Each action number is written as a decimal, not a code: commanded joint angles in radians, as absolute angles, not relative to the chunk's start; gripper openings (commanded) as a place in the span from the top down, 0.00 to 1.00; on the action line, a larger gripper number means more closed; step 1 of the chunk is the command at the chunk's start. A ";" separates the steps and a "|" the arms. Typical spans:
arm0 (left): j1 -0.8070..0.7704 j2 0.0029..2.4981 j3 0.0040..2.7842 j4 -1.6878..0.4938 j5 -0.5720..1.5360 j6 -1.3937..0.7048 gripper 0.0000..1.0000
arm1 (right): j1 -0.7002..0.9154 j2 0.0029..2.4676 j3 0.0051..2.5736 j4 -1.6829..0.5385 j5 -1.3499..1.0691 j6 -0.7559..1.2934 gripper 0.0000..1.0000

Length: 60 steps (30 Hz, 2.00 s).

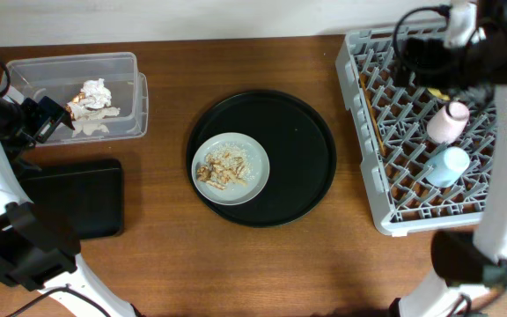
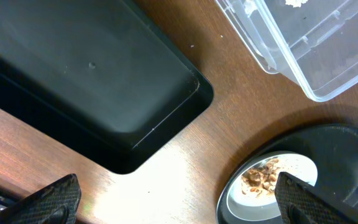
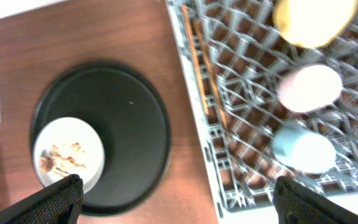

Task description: Sort waste into correct bins and load items into the dishwasher rack

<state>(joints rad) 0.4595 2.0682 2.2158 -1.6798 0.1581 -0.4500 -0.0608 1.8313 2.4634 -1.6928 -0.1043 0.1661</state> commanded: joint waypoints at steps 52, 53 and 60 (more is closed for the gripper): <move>-0.817 2.037 2.199 -1.460 -0.281 -0.584 0.01 | -0.485 1.790 2.032 -1.691 0.012 0.245 0.02; -0.818 2.040 2.199 -1.449 -0.278 -0.591 0.01 | -0.485 1.790 2.032 -1.691 0.012 0.244 0.02; -0.777 2.149 2.177 -1.402 -0.277 -0.641 0.01 | -0.485 1.790 2.032 -1.691 0.012 0.244 0.02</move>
<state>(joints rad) -0.8013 2.0762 2.2005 -1.4147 -0.2447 -0.6132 -0.4831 1.7947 2.0350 -1.6913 0.0002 0.2356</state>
